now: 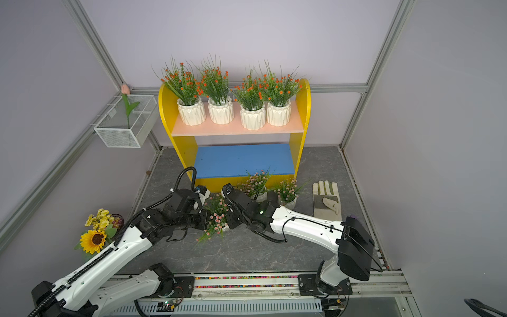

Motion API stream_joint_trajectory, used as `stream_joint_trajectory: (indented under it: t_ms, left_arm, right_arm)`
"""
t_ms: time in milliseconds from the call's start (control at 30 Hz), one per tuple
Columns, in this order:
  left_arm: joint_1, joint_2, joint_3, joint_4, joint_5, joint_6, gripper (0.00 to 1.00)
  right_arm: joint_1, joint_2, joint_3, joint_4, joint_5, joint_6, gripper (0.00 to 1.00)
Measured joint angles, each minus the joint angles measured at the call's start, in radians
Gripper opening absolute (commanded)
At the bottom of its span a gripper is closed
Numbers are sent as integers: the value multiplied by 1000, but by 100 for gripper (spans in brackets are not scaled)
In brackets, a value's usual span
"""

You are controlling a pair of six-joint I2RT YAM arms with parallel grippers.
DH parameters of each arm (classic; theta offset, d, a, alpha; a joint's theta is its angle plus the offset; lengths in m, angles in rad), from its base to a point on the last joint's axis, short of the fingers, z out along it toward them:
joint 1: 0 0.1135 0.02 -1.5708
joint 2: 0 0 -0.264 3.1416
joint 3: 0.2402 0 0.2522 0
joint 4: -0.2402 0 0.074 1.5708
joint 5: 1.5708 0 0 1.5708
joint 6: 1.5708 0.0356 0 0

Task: Place the baby's breath potted plants on the rack by color
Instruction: Adjust the baby's breath potted plant.

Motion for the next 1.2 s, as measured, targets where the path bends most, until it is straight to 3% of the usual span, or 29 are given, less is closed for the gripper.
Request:
stream_joint_trajectory:
  t_ms: [233,400,733,1200]
  left_arm:
    - [0,-7,-16,-3,-4,0,0]
    - [0,-9,-18,-3,-9,0,0]
    - [0,-44,-18,-2,-17,-4,0]
    - [0,-84,-22,90,-28,-23,3]
  right_arm:
    - [0,31,2,-3,-26,-2,26]
    - [1,56,10,-6,-30,-3,25]
    - [0,98,48,-30,-36,8,13]
    - [-8,145,25,-105,-102,4,7]
